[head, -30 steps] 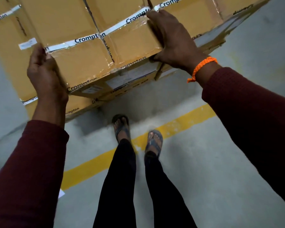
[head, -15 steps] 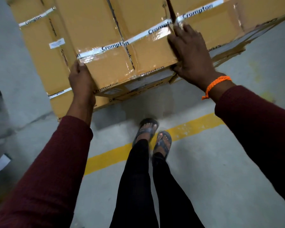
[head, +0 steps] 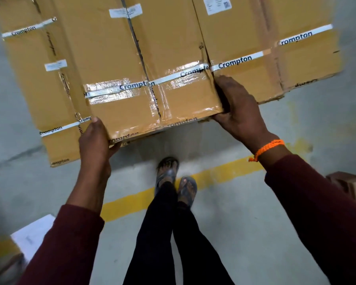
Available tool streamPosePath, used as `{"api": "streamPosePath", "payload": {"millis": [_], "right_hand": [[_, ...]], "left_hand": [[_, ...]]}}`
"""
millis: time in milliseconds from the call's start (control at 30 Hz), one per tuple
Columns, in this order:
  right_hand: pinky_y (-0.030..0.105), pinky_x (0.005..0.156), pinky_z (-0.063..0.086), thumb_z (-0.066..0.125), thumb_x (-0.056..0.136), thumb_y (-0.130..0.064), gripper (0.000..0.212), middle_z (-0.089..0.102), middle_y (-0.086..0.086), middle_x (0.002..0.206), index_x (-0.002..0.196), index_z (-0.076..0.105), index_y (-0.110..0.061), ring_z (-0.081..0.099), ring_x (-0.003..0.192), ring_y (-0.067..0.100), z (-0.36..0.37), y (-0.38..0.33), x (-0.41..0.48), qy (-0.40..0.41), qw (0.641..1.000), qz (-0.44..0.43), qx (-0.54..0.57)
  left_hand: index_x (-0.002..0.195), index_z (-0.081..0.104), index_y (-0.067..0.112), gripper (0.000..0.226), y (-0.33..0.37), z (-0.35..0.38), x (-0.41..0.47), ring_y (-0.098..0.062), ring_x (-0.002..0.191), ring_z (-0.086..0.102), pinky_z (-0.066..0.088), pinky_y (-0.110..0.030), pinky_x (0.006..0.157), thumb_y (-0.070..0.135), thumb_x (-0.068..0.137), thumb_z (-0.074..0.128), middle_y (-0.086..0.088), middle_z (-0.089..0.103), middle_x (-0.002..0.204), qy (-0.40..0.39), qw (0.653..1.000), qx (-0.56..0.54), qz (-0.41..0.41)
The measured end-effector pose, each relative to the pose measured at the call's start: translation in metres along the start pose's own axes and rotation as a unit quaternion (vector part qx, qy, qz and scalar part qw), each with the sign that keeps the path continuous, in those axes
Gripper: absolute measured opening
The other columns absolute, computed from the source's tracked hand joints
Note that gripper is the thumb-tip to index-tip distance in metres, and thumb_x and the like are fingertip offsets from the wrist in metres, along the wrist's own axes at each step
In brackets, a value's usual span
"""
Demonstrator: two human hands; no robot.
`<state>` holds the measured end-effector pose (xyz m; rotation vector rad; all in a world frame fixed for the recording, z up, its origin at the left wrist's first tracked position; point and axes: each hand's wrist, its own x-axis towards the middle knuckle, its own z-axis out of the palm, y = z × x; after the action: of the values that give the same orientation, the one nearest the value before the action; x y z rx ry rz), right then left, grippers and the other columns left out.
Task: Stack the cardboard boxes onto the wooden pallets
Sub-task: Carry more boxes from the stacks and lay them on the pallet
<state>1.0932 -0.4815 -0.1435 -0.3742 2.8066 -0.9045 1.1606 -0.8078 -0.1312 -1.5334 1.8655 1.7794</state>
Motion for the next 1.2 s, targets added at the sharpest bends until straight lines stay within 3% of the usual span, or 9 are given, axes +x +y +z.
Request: {"api": "streamPosePath", "payload": {"millis": [100,167,233,300,533,767,867,967,1200], "right_hand": [[0.032,0.111,0.038,0.082,0.079,-0.024,0.077,0.051,0.012,0.151,0.148,0.049,-0.010,0.039,0.146,0.027,-0.006,-0.003,-0.001,-0.028,0.999,0.026,0.023],[0.033,0.111,0.040,0.081,0.082,-0.031,0.078,0.049,0.011,0.152,0.150,0.047,-0.013,0.038,0.147,0.023,-0.007,-0.007,0.000,-0.034,0.998,0.032,0.039],[0.039,0.109,0.046,0.081,0.082,-0.029,0.076,0.051,0.012,0.150,0.149,0.049,-0.013,0.043,0.143,0.025,-0.007,-0.011,0.002,-0.019,0.998,0.023,0.048],[0.043,0.106,0.049,0.082,0.081,-0.026,0.078,0.052,0.013,0.148,0.150,0.047,-0.014,0.046,0.139,0.026,-0.008,-0.013,0.003,-0.002,0.998,0.025,0.051],[0.059,0.117,0.031,0.079,0.085,-0.018,0.070,0.043,0.012,0.157,0.147,0.047,-0.009,0.032,0.148,0.033,0.009,-0.008,-0.007,-0.030,0.999,0.009,-0.021],[0.051,0.121,0.029,0.082,0.083,-0.022,0.080,0.031,0.017,0.162,0.150,0.042,-0.006,0.030,0.149,0.035,0.005,-0.005,-0.007,-0.040,0.997,-0.010,-0.060],[0.046,0.122,0.028,0.083,0.081,-0.022,0.085,0.028,0.019,0.163,0.153,0.039,-0.008,0.025,0.151,0.036,-0.017,-0.019,-0.012,-0.081,0.995,0.031,-0.054],[0.052,0.120,0.030,0.075,0.085,-0.023,0.070,0.033,0.024,0.159,0.147,0.047,-0.003,0.029,0.148,0.042,-0.045,-0.039,-0.034,-0.091,0.993,0.077,-0.013],[0.049,0.118,0.029,0.063,0.091,-0.022,0.052,0.044,0.022,0.152,0.140,0.057,-0.006,0.033,0.146,0.042,-0.145,-0.042,-0.113,-0.006,0.961,0.238,0.143]], "left_hand": [[0.082,0.059,0.025,0.029,-0.005,-0.009,-0.010,-0.007,0.070,0.050,0.060,-0.041,0.090,0.030,0.107,0.046,0.008,0.046,0.068,-0.011,0.999,0.008,0.047],[0.098,0.068,0.017,0.025,-0.010,-0.018,-0.008,-0.007,0.071,0.047,0.057,-0.044,0.095,0.026,0.107,0.047,0.012,0.046,0.065,-0.019,0.998,0.006,0.064],[0.129,0.064,0.008,0.033,-0.012,-0.024,-0.007,-0.011,0.083,0.054,0.058,-0.042,0.094,0.026,0.107,0.049,0.014,0.057,0.074,-0.018,0.997,0.000,0.078],[0.139,0.060,0.014,0.036,-0.010,-0.024,-0.009,-0.013,0.093,0.058,0.060,-0.035,0.091,0.026,0.107,0.050,0.008,0.062,0.090,-0.024,0.995,-0.003,0.094],[0.137,0.060,0.032,0.033,-0.023,-0.011,-0.011,-0.006,0.093,0.062,0.056,-0.039,0.096,0.022,0.108,0.048,0.008,0.067,0.105,-0.017,0.993,0.038,0.108],[0.144,0.051,0.035,0.045,-0.026,-0.010,0.002,-0.027,0.122,0.059,0.048,-0.043,0.106,0.035,0.100,0.047,-0.001,0.065,0.131,0.007,0.981,0.174,0.082],[0.159,0.021,0.013,0.087,0.003,0.005,-0.011,-0.037,0.148,0.030,0.030,-0.051,0.120,0.043,0.088,0.061,-0.017,0.028,0.163,-0.012,0.944,0.330,0.032],[0.162,0.005,0.008,0.093,0.047,0.037,-0.063,-0.035,0.156,0.003,0.010,-0.045,0.125,0.039,0.096,0.063,-0.020,0.002,0.169,-0.055,0.880,0.468,0.062],[0.157,0.031,0.009,0.064,0.123,0.172,-0.222,-0.032,0.151,0.027,0.019,-0.034,0.120,0.032,0.103,0.055,-0.016,0.031,0.163,-0.317,0.729,0.569,0.208]]}}
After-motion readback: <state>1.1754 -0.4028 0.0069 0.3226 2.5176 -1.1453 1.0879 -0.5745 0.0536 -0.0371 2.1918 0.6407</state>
